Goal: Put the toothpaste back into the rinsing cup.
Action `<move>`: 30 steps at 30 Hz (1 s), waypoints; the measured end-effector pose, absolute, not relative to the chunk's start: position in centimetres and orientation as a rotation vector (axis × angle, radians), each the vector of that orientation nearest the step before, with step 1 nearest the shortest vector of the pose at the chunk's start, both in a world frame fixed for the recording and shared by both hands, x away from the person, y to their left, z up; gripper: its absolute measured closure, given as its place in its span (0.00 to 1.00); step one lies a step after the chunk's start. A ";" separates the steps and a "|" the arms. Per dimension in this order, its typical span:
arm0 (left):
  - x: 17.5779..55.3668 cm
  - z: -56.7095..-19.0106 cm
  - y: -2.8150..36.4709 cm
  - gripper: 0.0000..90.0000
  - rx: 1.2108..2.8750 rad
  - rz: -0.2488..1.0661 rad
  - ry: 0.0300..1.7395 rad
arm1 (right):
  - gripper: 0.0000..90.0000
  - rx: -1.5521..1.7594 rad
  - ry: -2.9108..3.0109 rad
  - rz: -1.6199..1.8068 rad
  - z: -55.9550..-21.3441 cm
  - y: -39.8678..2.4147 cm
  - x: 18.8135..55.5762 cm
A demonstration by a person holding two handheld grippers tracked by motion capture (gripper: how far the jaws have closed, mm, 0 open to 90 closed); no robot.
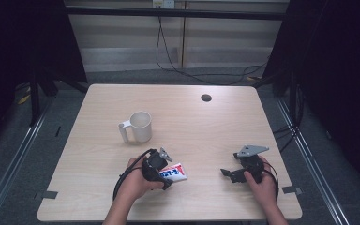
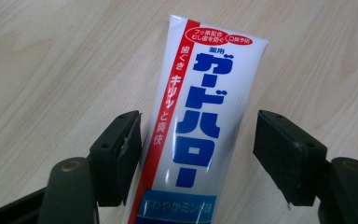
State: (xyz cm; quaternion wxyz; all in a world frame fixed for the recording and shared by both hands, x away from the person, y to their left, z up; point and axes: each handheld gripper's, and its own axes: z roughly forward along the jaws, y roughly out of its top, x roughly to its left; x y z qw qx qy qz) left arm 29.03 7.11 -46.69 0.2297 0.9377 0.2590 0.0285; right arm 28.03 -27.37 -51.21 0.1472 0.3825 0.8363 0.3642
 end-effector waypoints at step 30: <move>29.9 -46.5 5.9 0.67 2.741 0.056 0.700 | 0.14 1.094 2.413 1.049 -51.2 -27.2 28.2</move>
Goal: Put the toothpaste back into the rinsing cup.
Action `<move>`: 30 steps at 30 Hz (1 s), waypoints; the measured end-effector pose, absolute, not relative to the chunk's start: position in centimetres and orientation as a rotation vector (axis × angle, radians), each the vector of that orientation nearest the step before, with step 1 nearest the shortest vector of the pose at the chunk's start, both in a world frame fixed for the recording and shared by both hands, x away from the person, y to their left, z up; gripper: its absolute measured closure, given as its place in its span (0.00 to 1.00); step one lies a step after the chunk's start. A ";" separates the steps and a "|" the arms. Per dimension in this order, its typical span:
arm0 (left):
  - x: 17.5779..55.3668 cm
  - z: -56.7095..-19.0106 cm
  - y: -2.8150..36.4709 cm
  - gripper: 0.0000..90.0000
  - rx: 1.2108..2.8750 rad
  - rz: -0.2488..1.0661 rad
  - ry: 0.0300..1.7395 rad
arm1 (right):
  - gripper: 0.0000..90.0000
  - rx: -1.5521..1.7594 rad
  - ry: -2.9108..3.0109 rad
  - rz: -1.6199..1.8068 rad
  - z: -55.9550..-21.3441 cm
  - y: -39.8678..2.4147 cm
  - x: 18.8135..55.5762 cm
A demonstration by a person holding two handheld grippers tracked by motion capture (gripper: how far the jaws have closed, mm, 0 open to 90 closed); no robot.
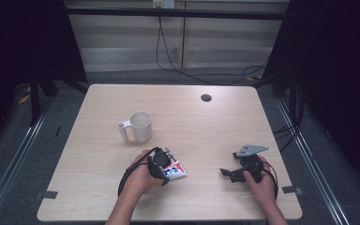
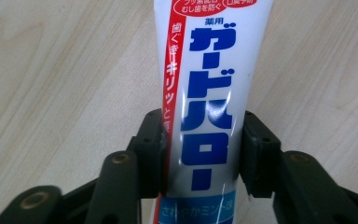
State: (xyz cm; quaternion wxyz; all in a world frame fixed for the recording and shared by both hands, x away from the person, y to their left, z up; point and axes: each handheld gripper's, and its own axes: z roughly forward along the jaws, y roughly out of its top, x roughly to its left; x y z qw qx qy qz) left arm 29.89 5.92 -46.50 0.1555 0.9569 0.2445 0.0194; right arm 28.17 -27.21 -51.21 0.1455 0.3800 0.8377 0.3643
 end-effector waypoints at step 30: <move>29.8 -43.8 8.7 0.75 2.491 0.015 0.957 | 0.14 1.089 2.415 1.049 -51.2 -27.2 28.2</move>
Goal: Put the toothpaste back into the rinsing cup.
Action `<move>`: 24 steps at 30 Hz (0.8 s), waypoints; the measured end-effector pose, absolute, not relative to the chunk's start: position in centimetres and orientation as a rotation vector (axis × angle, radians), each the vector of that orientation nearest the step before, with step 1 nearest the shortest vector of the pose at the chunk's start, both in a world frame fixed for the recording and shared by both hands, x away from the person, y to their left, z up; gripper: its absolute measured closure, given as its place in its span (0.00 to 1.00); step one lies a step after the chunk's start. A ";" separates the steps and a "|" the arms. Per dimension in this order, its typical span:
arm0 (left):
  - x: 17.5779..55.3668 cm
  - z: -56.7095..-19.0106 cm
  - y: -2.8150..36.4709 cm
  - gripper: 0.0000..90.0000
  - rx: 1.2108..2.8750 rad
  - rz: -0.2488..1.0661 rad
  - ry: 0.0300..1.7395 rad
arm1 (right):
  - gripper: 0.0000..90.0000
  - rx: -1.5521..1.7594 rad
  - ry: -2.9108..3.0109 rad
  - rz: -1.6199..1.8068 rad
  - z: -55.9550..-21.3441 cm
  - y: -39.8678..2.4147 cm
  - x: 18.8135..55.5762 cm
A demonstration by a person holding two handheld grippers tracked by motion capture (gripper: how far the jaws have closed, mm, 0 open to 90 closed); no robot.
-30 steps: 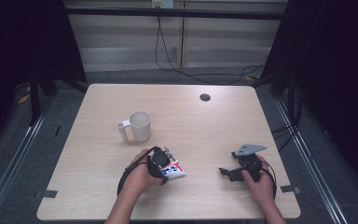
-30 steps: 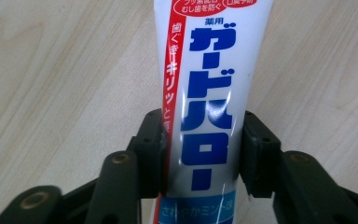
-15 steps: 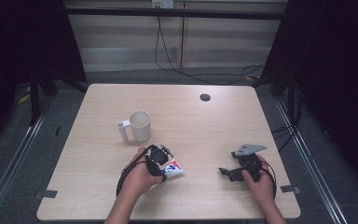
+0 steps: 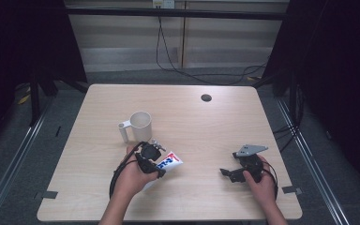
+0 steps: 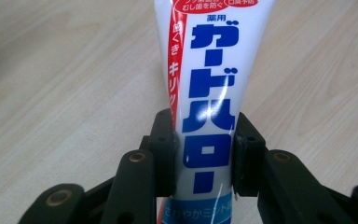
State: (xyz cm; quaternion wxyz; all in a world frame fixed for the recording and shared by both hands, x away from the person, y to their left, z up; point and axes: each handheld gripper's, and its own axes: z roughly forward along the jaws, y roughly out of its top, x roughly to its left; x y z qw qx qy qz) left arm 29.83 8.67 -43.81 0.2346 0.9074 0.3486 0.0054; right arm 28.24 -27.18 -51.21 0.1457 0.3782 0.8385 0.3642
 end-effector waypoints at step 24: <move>30.1 -41.4 11.8 0.75 2.102 0.157 1.032 | 0.13 1.090 2.415 1.049 -51.2 -27.2 28.2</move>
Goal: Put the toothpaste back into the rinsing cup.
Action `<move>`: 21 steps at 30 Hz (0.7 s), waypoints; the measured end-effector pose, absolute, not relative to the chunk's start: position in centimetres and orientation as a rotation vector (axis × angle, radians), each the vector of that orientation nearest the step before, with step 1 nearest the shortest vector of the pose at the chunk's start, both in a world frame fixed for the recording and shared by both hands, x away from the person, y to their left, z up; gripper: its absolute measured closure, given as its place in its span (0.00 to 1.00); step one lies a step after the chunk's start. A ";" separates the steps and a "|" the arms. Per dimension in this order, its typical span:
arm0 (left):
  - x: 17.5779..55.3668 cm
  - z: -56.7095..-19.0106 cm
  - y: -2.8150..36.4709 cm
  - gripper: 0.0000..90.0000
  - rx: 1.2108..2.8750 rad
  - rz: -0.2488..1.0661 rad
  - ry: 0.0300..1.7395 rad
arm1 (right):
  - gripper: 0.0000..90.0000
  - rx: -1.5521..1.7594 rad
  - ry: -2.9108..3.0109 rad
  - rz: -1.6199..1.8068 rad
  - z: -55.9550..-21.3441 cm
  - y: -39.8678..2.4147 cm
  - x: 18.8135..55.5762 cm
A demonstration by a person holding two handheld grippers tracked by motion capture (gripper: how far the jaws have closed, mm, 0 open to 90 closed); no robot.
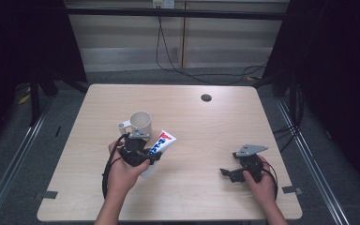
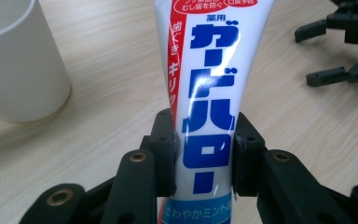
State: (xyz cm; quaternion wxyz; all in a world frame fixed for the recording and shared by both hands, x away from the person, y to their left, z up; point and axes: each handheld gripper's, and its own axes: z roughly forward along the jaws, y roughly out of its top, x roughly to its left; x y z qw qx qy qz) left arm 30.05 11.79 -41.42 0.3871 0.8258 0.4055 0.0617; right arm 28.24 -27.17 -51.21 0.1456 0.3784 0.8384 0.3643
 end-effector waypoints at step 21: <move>30.5 -39.8 12.9 0.76 1.926 0.255 1.065 | 0.13 1.088 2.415 1.052 -51.2 -27.1 28.3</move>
